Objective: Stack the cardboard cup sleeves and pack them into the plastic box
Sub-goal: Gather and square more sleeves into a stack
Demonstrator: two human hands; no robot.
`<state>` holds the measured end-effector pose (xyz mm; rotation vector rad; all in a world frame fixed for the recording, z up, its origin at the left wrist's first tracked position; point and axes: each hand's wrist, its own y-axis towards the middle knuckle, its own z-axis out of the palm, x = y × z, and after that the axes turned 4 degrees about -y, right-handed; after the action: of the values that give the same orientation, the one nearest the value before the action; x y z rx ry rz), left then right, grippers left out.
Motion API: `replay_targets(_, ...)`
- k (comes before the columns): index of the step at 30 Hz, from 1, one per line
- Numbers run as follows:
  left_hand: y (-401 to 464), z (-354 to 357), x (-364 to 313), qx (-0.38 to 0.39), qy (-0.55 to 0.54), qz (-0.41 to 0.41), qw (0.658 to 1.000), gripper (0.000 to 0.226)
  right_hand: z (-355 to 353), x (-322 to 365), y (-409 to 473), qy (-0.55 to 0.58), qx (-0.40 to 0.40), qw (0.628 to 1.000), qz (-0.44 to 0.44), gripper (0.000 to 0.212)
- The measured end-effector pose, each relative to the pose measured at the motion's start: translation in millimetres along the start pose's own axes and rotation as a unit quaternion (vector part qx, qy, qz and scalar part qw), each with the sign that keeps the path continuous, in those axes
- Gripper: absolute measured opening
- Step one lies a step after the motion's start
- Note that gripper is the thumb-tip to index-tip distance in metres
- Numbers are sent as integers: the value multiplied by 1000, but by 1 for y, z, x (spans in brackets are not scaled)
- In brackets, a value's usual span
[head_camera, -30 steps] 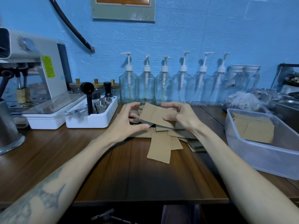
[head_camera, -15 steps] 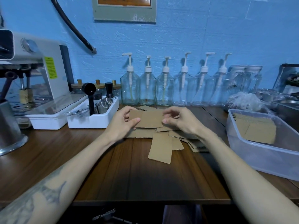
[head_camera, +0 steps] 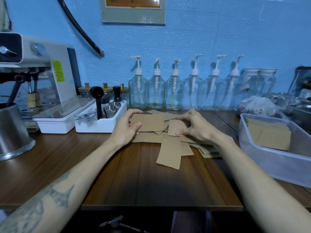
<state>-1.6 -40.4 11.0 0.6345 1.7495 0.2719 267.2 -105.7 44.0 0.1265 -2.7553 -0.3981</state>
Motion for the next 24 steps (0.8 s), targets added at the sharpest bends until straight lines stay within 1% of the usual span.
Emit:
replay_targets(1,0,0,-1,5,6,2,1000,33,-2,1,0,9,-17,1000,3,62)
replay_targets(3,0,1,-1,14,9,9,1000,32,-8,3,1,57,-55,997,11,40)
replay_targets(5,-1,2,-1,19,21,16,999,30,-15,5,1,153,-91,984,22,20)
replay_targets(6,-1,3,-1,23,26,13,999,29,-18,7,0,203,-110,972,29,16)
replay_targets(9,0,5,-2,33,15,1,999,26,-22,13,0,316,-168,933,47,16)
replay_targets(10,1,6,-1,35,12,1,999,25,-22,17,0,354,-173,918,46,17)
replay_targets(12,1,6,0,39,7,2,999,24,-17,24,-1,423,-159,891,36,25)
replay_targets(13,1,6,0,40,11,5,999,23,-15,26,-1,437,-151,886,33,29)
replay_targets(14,1,6,1,40,16,8,999,24,-12,28,-2,431,-147,890,30,31)
replay_targets(18,2,7,2,66,2,-13,998,29,0,39,1,327,-145,934,-15,28)
replay_targets(21,-2,8,1,123,-8,-28,992,47,14,53,3,196,-120,970,-78,34)
replay_targets(24,-3,8,2,154,4,-38,987,59,24,61,4,68,-86,983,-148,38)
